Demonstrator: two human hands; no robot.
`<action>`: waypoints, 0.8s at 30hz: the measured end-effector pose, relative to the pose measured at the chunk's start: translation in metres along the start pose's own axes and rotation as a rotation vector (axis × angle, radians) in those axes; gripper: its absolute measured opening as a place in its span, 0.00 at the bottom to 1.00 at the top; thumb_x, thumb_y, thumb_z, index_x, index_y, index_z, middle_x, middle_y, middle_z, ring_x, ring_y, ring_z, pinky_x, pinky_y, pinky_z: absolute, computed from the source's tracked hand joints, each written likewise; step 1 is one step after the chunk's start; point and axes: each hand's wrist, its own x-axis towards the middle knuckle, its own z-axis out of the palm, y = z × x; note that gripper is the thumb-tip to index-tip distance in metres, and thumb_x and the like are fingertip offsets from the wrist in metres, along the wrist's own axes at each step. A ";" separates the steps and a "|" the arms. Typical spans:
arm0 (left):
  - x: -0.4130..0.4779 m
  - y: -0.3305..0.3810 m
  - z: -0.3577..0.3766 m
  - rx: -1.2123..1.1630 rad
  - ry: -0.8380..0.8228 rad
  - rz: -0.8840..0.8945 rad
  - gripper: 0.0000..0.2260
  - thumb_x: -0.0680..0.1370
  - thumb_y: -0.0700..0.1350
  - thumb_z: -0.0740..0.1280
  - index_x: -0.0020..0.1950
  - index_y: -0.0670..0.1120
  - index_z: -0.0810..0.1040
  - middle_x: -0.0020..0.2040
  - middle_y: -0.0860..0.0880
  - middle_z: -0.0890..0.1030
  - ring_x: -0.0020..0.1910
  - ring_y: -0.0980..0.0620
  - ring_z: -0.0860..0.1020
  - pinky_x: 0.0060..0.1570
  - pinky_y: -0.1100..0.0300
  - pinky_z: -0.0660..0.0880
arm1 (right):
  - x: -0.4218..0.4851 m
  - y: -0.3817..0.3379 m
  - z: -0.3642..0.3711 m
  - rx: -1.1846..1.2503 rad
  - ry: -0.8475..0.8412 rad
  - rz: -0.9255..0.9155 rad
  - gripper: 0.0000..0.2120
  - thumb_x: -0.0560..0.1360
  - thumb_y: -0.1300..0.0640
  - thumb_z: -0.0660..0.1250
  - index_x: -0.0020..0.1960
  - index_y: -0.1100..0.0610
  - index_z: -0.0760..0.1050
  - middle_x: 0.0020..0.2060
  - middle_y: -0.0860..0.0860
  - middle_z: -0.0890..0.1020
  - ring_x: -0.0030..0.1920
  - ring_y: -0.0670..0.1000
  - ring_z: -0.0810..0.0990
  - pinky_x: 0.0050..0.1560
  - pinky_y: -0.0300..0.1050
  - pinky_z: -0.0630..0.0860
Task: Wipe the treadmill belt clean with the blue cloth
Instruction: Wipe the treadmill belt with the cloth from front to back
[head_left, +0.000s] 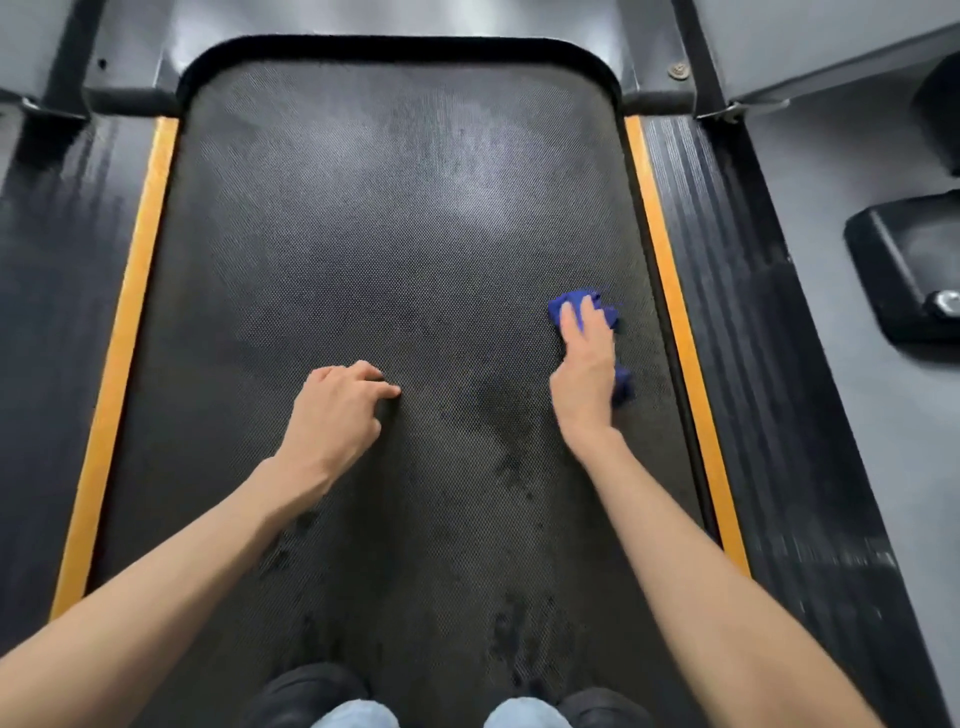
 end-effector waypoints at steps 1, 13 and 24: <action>0.002 -0.001 0.001 -0.006 -0.006 -0.015 0.19 0.63 0.32 0.67 0.50 0.46 0.84 0.52 0.44 0.83 0.47 0.41 0.81 0.57 0.48 0.71 | -0.013 -0.010 0.007 0.007 -0.077 -0.125 0.29 0.66 0.75 0.57 0.67 0.64 0.68 0.68 0.63 0.67 0.69 0.63 0.64 0.70 0.54 0.59; 0.002 0.008 -0.009 0.061 0.029 -0.095 0.13 0.71 0.37 0.63 0.49 0.45 0.85 0.42 0.42 0.84 0.44 0.40 0.82 0.52 0.51 0.75 | -0.005 -0.041 0.024 0.026 -0.252 -0.146 0.29 0.70 0.72 0.57 0.71 0.64 0.63 0.72 0.63 0.60 0.72 0.62 0.57 0.73 0.56 0.53; 0.008 0.010 -0.023 0.100 -0.116 -0.151 0.14 0.79 0.44 0.60 0.60 0.55 0.79 0.57 0.49 0.81 0.56 0.45 0.78 0.51 0.59 0.70 | 0.018 0.013 0.009 -0.045 -0.144 -0.095 0.32 0.71 0.76 0.57 0.73 0.60 0.60 0.74 0.58 0.56 0.75 0.58 0.53 0.73 0.43 0.47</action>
